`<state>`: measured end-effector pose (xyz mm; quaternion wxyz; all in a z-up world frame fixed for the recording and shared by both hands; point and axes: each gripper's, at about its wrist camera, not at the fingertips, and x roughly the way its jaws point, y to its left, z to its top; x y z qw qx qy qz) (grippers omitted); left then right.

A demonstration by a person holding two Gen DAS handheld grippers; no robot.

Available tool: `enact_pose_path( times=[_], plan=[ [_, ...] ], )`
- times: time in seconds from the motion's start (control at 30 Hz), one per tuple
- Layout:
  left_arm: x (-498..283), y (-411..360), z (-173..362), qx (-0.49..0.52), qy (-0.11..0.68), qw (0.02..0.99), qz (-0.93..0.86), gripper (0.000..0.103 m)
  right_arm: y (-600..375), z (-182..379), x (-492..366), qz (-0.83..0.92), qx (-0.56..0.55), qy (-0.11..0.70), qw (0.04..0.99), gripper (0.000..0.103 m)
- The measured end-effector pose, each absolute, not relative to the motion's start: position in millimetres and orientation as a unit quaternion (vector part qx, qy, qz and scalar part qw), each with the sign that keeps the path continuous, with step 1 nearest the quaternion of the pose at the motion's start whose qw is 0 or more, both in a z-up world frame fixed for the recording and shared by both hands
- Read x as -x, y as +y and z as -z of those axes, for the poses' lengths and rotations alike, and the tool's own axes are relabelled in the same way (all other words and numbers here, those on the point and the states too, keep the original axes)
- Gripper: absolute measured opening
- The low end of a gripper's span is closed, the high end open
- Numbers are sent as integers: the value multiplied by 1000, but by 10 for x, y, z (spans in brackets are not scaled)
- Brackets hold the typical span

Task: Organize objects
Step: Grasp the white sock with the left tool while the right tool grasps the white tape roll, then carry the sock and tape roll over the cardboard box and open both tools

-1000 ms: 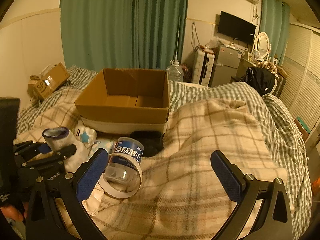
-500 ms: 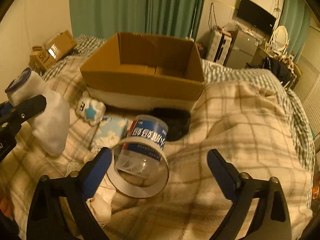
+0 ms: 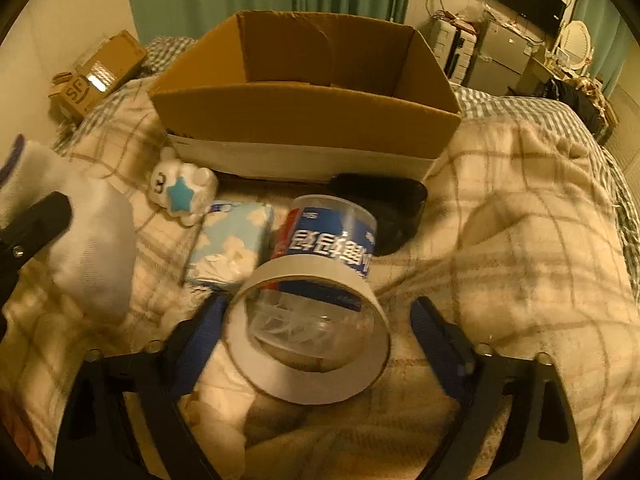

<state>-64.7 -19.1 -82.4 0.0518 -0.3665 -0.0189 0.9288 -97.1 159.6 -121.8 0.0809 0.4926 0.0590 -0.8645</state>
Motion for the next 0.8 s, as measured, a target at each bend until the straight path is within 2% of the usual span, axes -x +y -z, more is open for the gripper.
enact_pose_path(
  times=[0.4,0.8],
  plan=[
    [386,-181,535,342,-13,50,-938,29,1640,568,612,914,-397,41,80,78],
    [538,-25,-171,300,-2,78,-951,29,1694,-446,469,949,-294,45,100,78]
  ],
)
